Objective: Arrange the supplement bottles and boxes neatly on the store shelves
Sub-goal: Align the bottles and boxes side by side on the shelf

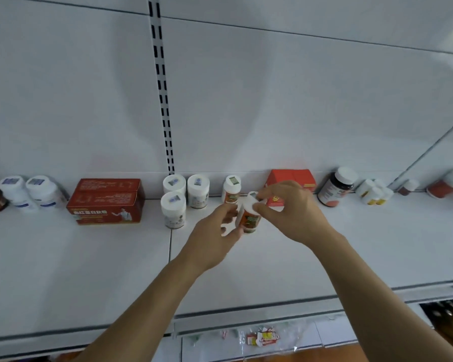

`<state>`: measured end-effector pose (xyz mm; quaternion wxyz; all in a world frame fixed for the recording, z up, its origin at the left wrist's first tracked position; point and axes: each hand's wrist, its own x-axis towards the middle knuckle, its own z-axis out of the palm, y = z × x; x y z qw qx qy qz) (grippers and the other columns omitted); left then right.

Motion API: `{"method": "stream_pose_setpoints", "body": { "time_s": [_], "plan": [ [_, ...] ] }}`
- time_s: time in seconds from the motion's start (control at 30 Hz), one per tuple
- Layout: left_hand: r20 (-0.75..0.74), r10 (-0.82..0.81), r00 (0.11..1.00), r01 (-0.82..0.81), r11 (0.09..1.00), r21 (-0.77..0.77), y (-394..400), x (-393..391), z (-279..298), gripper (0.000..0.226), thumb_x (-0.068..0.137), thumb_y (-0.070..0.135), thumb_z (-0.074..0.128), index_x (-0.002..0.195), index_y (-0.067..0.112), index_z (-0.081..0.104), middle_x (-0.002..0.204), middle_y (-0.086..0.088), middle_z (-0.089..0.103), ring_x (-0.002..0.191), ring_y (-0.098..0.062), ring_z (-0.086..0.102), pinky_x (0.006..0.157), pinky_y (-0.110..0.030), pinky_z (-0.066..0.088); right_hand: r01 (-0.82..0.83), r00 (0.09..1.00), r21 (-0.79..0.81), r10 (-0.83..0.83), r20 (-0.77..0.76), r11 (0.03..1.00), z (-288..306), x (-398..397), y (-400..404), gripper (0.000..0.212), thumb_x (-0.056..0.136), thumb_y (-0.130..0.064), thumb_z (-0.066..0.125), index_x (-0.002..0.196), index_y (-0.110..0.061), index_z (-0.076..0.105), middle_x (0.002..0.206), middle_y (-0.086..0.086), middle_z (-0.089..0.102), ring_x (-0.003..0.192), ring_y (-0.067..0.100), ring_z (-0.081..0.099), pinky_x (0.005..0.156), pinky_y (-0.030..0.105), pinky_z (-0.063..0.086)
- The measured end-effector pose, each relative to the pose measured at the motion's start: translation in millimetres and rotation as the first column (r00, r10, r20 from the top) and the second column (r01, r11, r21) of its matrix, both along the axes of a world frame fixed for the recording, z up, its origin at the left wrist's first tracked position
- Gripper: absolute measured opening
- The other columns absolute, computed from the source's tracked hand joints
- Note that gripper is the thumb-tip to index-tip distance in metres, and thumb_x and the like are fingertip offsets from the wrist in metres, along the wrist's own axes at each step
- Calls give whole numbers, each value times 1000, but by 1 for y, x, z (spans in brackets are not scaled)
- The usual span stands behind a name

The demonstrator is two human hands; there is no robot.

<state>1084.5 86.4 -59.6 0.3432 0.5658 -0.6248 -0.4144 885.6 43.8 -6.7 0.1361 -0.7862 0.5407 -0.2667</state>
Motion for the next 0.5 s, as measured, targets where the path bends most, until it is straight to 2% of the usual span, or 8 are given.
{"method": "stream_pose_setpoints", "body": {
  "time_s": [0.07, 0.13, 0.2, 0.27, 0.37, 0.5],
  "plan": [
    [154, 27, 988, -20, 999, -50, -3, 0, -1, 48, 97, 34, 60, 142, 30, 45, 141, 14, 54, 130, -8, 50, 109, -31, 42, 24, 999, -62, -26, -27, 998, -6, -3, -13, 17, 83, -28, 78, 99, -21, 76, 94, -6, 72, 87, 14, 62, 74, 28, 50],
    [296, 56, 954, -22, 993, -119, -4, 1, -1, 49, 99, 37, 54, 146, 27, 43, 146, 11, 49, 134, -10, 45, 108, -27, 37, 31, 997, -78, -36, -64, 996, -12, -4, -27, 16, 83, -22, 78, 98, -17, 75, 88, -2, 70, 76, 19, 63, 67, 27, 46],
    [414, 85, 907, 10, 975, -221, -5, 2, -3, 48, 99, 35, 53, 144, 20, 46, 146, 3, 49, 133, -15, 44, 106, -27, 36, 15, 993, -69, -23, -116, 998, -18, -2, -41, 15, 82, -17, 76, 97, -13, 75, 87, 2, 68, 76, 24, 63, 66, 26, 41],
    [511, 125, 851, 46, 950, -309, -7, 3, -7, 47, 98, 33, 54, 139, 11, 51, 141, -4, 53, 133, -22, 46, 107, -32, 37, 4, 983, -61, -15, -181, 998, -23, 2, -54, 17, 84, -16, 73, 100, -10, 74, 95, 5, 70, 83, 29, 65, 68, 28, 42],
    [575, 199, 794, 43, 924, -380, -11, 1, -9, 53, 95, 41, 44, 134, 7, 56, 137, -8, 56, 134, -27, 46, 110, -37, 37, 14, 960, -29, -22, -280, 999, -31, 9, -70, 20, 90, -19, 67, 108, -11, 71, 108, 7, 70, 95, 30, 64, 73, 30, 44],
    [605, 265, 751, 12, 910, -414, -13, -3, -7, 55, 91, 43, 41, 127, 6, 59, 134, -12, 59, 132, -31, 48, 109, -42, 39, 21, 948, 15, -15, -318, 1000, -40, 16, -83, 18, 93, -17, 61, 107, -10, 69, 109, 8, 69, 96, 31, 64, 76, 35, 50]
  ]
}}
